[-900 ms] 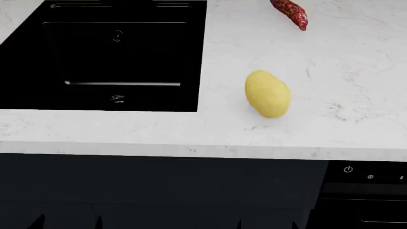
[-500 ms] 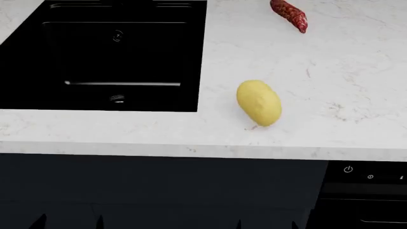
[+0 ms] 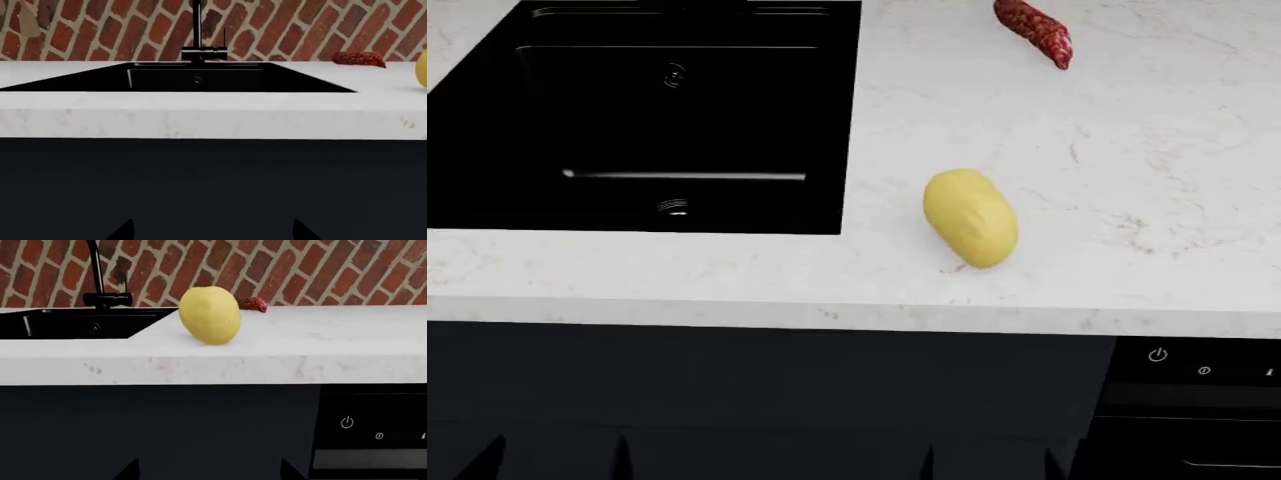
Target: Pick the potato from the counter and place it in the sink
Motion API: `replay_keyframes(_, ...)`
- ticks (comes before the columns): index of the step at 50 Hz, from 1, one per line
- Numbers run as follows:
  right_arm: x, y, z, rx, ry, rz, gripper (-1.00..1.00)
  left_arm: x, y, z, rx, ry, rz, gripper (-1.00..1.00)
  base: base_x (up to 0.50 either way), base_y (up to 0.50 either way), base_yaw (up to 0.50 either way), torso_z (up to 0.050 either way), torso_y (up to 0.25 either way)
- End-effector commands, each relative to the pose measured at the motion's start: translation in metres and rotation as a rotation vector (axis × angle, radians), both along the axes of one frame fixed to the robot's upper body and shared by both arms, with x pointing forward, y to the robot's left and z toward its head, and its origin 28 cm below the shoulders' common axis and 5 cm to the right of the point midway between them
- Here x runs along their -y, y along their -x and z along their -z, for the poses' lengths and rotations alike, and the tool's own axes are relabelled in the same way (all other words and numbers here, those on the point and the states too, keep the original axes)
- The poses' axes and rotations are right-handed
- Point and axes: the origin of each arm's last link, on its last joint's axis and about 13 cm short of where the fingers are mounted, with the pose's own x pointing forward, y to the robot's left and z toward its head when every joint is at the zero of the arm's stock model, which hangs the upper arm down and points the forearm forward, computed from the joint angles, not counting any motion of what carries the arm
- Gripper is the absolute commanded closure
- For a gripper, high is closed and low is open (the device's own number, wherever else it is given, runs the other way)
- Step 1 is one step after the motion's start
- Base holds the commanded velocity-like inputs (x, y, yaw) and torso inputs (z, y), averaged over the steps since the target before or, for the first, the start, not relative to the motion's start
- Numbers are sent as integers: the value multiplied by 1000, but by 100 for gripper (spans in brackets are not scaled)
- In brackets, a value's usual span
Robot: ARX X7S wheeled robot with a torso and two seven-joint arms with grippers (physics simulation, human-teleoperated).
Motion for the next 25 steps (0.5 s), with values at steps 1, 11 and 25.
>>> replay_keyframes(1,1,4,-22,57,-2,-4,-100,-3,3,-25,31,-18,-29,-100,0,0,0,0,0)
replay_keyframes(11,17,0,-75,73,77,15,-100,-21,-11,-70,-27,-60,-31,-100,0,0,0,0,0)
replay_keyframes(25,44,-4,-133,69,89,18,-100,-58,-30,-136,15,-37,-83,-100,0,0,0,0,0)
